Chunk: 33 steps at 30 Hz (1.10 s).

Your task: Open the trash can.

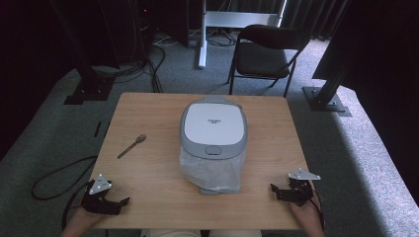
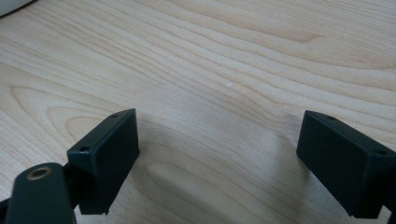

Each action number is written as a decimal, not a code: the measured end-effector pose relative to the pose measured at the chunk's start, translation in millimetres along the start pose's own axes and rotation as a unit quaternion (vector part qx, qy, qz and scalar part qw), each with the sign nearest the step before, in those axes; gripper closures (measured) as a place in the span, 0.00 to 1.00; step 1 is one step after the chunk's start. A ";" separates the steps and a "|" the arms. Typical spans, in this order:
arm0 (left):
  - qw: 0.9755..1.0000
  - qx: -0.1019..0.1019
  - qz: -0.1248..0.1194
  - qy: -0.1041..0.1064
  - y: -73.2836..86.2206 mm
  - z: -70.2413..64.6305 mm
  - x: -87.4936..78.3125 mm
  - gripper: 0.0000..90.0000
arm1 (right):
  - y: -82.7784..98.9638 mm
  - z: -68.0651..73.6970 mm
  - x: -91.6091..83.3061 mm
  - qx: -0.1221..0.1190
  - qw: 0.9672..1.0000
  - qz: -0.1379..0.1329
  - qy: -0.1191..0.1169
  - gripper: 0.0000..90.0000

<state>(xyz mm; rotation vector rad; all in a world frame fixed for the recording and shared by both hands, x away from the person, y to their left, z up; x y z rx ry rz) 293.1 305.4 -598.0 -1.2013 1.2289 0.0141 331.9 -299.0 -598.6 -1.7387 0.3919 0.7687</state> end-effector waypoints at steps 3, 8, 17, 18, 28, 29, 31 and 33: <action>1.000 -0.001 0.000 0.001 0.3 -0.1 -0.4 0.01 | 0.2 0.0 -0.3 0.000 1.000 0.000 0.001 0.14; 1.000 -0.003 0.000 -0.001 1.3 -0.8 -1.5 0.01 | 0.5 -0.1 -0.5 0.001 1.000 0.000 0.001 0.14; 1.000 -0.003 0.008 0.001 3.5 -5.7 -4.7 0.04 | 0.4 0.0 -0.4 0.001 1.000 0.000 0.001 0.14; 1.000 -0.006 0.009 0.003 3.3 -6.0 -4.9 0.04 | 0.4 0.0 -0.4 0.001 1.000 0.000 0.001 0.14; 1.000 -0.021 0.003 0.020 -6.3 -10.6 -2.6 0.04 | 0.4 0.0 -0.5 0.001 1.000 0.000 0.001 0.14; 1.000 -0.020 0.002 0.020 -8.5 -11.3 -2.8 0.04 | 0.4 0.0 -0.5 0.001 1.000 0.000 0.001 0.14; 1.000 -0.016 -0.004 0.025 -14.3 -14.3 -2.8 0.04 | 0.5 0.0 -0.5 0.001 1.000 0.000 0.001 0.14; 0.999 -0.012 -0.009 0.029 -20.1 -17.8 -2.9 0.04 | 0.5 0.0 -0.5 0.001 1.000 0.000 0.001 0.14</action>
Point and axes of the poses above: each handheld gripper's, and its own axes: x roughly forward along the jaws, y roughly out of its underside, z roughly to its left, the point moved 7 cm from there along x, roughly forward along the jaws, and after that the axes turned 13 degrees about y, right-handed, at the moved point
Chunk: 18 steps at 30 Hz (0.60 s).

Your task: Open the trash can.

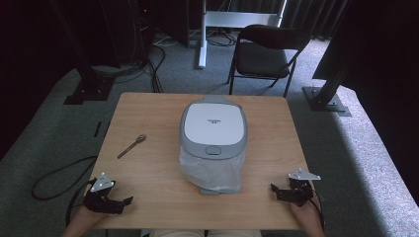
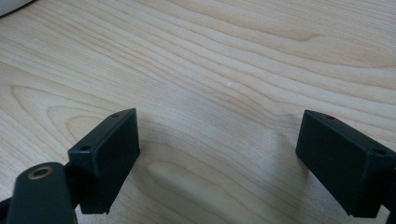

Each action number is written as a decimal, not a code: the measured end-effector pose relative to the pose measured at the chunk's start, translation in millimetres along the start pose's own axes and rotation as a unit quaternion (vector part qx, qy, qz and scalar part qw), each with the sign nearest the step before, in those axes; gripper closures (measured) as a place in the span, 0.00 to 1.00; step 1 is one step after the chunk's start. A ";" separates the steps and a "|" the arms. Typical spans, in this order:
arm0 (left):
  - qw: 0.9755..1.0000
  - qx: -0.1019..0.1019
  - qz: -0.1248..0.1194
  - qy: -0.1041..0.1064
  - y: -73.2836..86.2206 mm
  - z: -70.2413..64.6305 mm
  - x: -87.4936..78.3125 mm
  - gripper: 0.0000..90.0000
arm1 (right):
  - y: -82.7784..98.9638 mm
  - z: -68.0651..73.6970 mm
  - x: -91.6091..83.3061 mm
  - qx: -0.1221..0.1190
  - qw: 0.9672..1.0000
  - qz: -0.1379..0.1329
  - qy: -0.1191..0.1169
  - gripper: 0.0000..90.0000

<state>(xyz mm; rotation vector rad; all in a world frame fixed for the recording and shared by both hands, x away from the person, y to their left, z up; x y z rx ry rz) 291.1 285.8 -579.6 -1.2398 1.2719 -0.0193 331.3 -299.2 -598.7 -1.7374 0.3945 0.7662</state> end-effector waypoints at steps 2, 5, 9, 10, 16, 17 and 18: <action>1.000 0.007 -0.004 0.002 -7.0 -4.0 -0.3 0.04 | 0.0 0.0 0.0 0.000 1.000 0.000 0.000 0.14; 1.000 0.014 -0.011 0.005 -16.0 -9.6 -1.9 0.04 | 0.0 0.0 0.0 0.000 1.000 0.000 0.000 0.14; 0.999 0.023 -0.022 0.017 -28.8 -19.2 -4.5 0.04 | 0.0 0.0 0.0 0.000 1.000 0.000 0.000 0.14; 0.999 0.024 -0.023 0.019 -31.2 -21.3 -4.6 0.04 | 0.0 0.0 0.0 0.000 1.000 0.000 0.000 0.14; 0.998 0.049 -0.029 0.034 -53.5 -39.8 -5.7 0.04 | 0.0 -0.1 0.0 0.000 1.000 0.000 0.000 0.14; 0.997 0.053 -0.030 0.037 -57.1 -42.7 -5.8 0.04 | 0.0 0.0 0.0 0.000 1.000 0.000 0.000 0.14; 0.997 0.057 -0.032 0.039 -60.6 -45.4 -5.9 0.04 | 0.0 0.0 0.0 0.000 1.000 0.000 0.000 0.14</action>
Point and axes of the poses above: each handheld gripper's, and its own axes: x roughly forward along the jaws, y roughly out of its underside, z roughly to its left, the point moved 7 cm from there along x, roughly forward along the jaws, and after that the axes turned 13 degrees about y, right-handed, at the moved point
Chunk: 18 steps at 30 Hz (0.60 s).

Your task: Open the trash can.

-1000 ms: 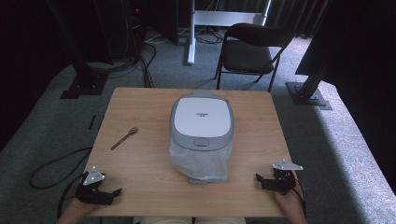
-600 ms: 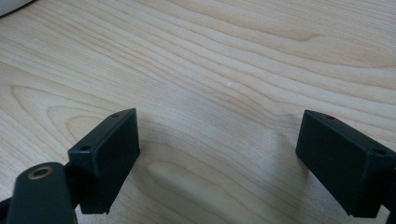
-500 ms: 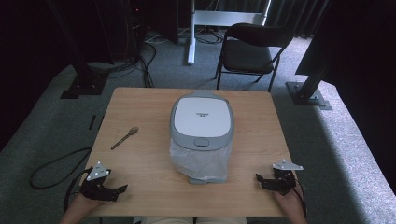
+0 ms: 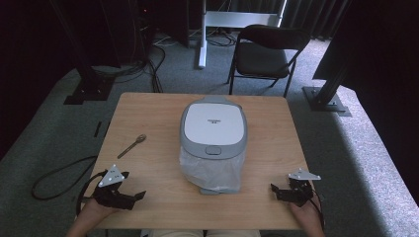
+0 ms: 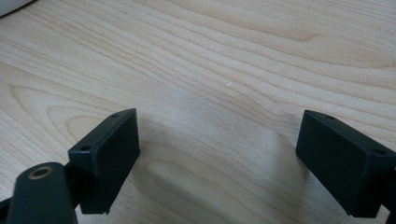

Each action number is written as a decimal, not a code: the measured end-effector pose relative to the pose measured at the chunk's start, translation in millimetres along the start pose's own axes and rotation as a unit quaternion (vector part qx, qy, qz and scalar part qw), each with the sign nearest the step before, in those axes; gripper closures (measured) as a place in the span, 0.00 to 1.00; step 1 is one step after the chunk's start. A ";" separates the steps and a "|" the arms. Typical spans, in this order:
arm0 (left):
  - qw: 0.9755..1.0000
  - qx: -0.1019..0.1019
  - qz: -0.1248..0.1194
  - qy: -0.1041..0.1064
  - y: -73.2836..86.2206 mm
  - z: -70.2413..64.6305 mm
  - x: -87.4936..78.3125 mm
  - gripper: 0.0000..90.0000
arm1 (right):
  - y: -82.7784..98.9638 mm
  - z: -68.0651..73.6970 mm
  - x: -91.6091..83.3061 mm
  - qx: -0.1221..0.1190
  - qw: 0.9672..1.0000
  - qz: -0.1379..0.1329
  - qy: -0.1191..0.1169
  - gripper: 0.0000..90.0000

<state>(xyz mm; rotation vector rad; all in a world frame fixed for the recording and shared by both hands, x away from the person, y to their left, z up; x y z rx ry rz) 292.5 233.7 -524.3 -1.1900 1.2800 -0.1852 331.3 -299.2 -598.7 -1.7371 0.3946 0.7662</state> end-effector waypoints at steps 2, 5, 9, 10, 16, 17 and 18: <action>1.000 0.006 -0.002 0.004 -6.0 -3.6 0.8 0.04 | 0.0 0.0 0.0 0.000 1.000 0.000 0.000 0.14; 1.000 0.014 -0.004 0.007 -14.7 -8.8 1.8 0.04 | 0.0 0.0 0.0 0.000 1.000 0.000 0.000 0.14; 0.999 0.025 -0.014 0.014 -26.6 -17.4 1.2 0.04 | 0.0 0.0 0.0 0.000 1.000 0.000 0.000 0.14; 0.999 0.028 -0.015 0.015 -28.9 -18.8 0.8 0.04 | 0.0 0.0 0.0 0.000 1.000 0.000 0.000 0.14; 0.999 0.041 -0.025 0.025 -46.3 -26.7 -1.1 0.05 | 0.0 -0.2 -0.1 0.001 1.000 0.000 0.001 0.15; 0.998 0.044 -0.027 0.027 -49.5 -27.8 -1.4 0.05 | 0.0 -0.2 -0.1 0.001 1.000 0.000 0.001 0.15; 0.998 0.046 -0.028 0.029 -52.5 -29.3 -1.5 0.05 | 0.0 -0.2 -0.1 0.001 1.000 0.000 0.001 0.15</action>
Point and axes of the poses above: each handheld gripper's, and its own axes: x roughly forward along the jaws, y roughly out of its underside, z roughly to its left, the point moved 7 cm from there along x, roughly forward along the jaws, and after that the axes turned 13 degrees about y, right-handed, at the moved point
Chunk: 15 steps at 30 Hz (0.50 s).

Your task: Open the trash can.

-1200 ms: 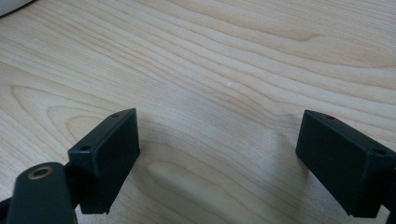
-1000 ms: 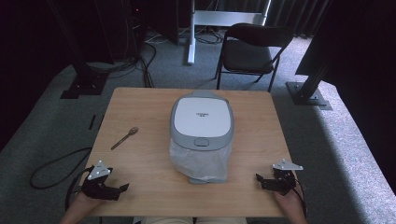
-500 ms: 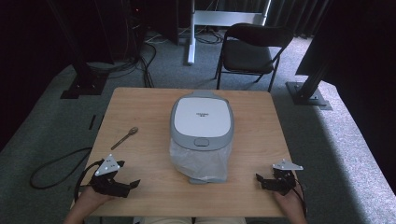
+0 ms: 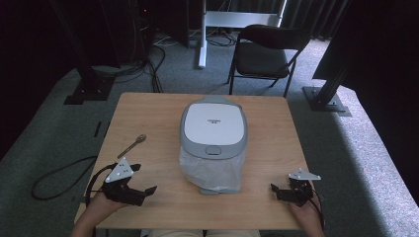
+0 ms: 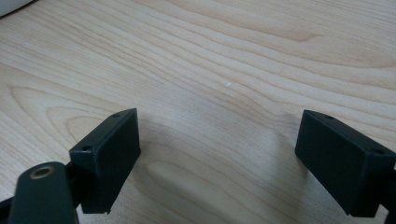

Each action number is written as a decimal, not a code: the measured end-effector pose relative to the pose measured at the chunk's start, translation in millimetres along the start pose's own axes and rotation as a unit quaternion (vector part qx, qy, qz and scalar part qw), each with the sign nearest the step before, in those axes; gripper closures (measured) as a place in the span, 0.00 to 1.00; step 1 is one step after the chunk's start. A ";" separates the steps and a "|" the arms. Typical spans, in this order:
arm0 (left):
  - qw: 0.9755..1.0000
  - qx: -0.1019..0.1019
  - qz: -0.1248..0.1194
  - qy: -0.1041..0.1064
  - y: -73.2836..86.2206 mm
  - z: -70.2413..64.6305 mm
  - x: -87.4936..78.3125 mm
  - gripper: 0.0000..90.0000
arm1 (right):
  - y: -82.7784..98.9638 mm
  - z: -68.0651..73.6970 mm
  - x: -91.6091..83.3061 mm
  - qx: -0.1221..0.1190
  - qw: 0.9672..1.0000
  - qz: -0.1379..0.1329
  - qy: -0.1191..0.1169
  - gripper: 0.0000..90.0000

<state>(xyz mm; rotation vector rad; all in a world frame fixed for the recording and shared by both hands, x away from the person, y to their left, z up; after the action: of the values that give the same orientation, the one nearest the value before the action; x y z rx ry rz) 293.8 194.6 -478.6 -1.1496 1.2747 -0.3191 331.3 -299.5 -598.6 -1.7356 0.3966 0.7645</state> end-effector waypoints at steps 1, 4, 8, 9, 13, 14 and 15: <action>1.000 0.005 0.001 -0.003 -3.0 -0.6 0.0 0.05 | 0.0 0.0 0.0 0.000 1.000 0.000 0.000 0.15; 1.000 0.013 0.000 0.002 -11.4 -4.1 1.5 0.05 | 0.0 0.0 0.0 0.000 1.000 0.000 0.000 0.15; 1.000 0.024 -0.003 0.004 -23.1 -8.2 2.2 0.05 | 0.0 0.0 0.0 0.000 1.000 0.000 0.000 0.15; 1.000 0.025 -0.005 0.007 -26.2 -8.7 1.8 0.05 | 0.0 0.0 0.0 0.000 1.000 0.000 0.000 0.15; 0.999 0.028 -0.025 0.011 -39.3 -11.6 1.0 0.06 | 0.0 0.0 0.0 0.000 1.000 0.000 0.000 0.15; 0.999 0.030 -0.028 0.013 -42.1 -12.5 1.5 0.05 | 0.0 0.0 0.0 0.000 1.000 0.000 0.000 0.15; 0.999 0.030 -0.028 0.013 -42.1 -12.5 1.5 0.05 | 0.0 -0.1 0.0 0.000 1.000 0.000 0.000 0.15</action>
<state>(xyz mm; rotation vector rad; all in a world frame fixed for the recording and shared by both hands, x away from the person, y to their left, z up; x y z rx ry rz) 299.7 168.4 -443.8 -1.1344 1.2505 -0.4122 331.3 -299.5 -598.6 -1.7362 0.3973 0.7642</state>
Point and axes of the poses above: each handheld gripper's, and its own axes: x roughly forward along the jaws, y roughly out of its underside, z roughly to its left, the point moved 7 cm from there along x, roughly forward along the jaws, and after that the axes turned 13 degrees about y, right-handed, at the moved point
